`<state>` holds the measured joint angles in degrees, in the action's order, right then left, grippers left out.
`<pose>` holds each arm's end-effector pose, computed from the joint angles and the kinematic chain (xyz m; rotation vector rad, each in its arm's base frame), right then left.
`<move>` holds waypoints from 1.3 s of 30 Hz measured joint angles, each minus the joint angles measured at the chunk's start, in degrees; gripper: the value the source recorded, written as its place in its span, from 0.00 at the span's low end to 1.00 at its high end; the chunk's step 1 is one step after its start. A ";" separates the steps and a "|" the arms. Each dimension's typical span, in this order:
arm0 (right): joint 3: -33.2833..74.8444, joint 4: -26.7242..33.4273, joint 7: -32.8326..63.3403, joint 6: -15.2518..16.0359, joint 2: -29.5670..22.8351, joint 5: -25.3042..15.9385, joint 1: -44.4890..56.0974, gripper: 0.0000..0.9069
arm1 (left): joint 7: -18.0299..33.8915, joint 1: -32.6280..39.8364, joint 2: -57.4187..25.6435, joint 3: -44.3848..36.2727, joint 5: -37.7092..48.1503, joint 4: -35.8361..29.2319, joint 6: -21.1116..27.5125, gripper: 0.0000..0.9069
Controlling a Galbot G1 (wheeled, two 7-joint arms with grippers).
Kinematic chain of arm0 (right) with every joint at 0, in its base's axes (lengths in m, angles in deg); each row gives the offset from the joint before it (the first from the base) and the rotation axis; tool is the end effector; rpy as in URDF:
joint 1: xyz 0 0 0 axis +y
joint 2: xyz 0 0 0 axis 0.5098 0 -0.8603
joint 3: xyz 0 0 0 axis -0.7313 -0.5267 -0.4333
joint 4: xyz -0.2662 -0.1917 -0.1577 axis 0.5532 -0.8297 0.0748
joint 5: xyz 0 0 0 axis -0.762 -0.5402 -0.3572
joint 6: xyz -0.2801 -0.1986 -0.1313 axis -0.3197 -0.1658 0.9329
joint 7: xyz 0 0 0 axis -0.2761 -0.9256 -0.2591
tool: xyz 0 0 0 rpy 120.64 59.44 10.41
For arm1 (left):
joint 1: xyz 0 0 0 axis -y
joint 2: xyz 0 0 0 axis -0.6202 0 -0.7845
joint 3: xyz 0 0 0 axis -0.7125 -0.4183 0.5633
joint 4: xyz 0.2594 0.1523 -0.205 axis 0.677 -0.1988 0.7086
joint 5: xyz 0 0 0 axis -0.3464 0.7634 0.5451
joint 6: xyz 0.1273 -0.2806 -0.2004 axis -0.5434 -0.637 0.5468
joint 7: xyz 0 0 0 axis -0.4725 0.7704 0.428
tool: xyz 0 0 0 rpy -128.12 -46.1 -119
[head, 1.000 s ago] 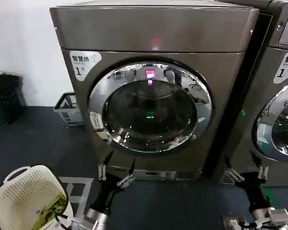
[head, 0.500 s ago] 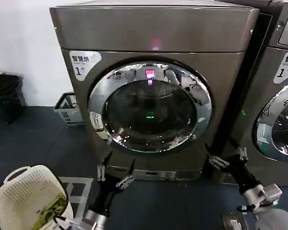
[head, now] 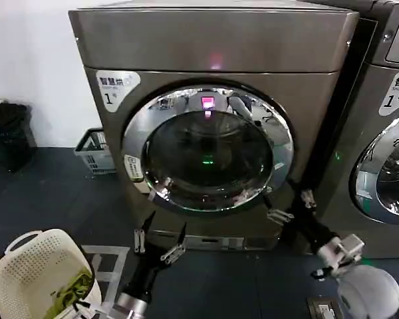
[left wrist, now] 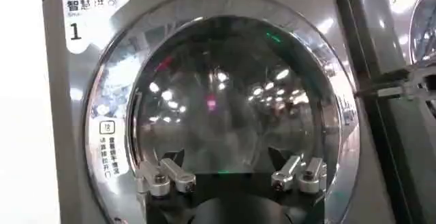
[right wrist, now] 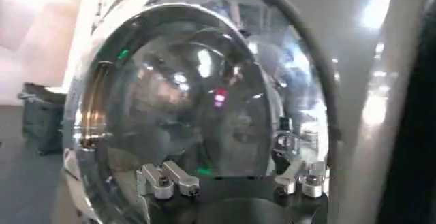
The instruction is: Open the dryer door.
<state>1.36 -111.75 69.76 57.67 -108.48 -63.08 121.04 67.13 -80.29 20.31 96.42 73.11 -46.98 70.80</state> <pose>0.3214 -0.0786 -0.1968 -0.7976 2.8225 -0.3397 0.1893 -0.0207 -0.2897 0.3841 2.8654 0.2369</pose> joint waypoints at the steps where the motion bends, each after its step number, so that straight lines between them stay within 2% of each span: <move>1: -1.05 0.40 0.14 0.00 0.03 0.00 -1.20 1.00 | -0.02 0.02 -0.01 0.00 -0.07 0.00 0.00 1.00; 12: -9.76 4.53 1.31 0.07 -1.21 0.00 -11.24 1.00 | -0.07 -0.19 0.19 0.06 -0.29 -0.25 0.09 1.00; 39: -23.99 13.82 1.97 0.45 -6.11 0.64 -25.89 1.00 | -0.26 -1.05 0.61 0.25 -1.17 -0.76 -0.11 1.00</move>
<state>-22.63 -97.93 71.73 58.12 -114.59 -62.44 95.15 66.87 -81.34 20.91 96.67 71.94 -47.74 70.69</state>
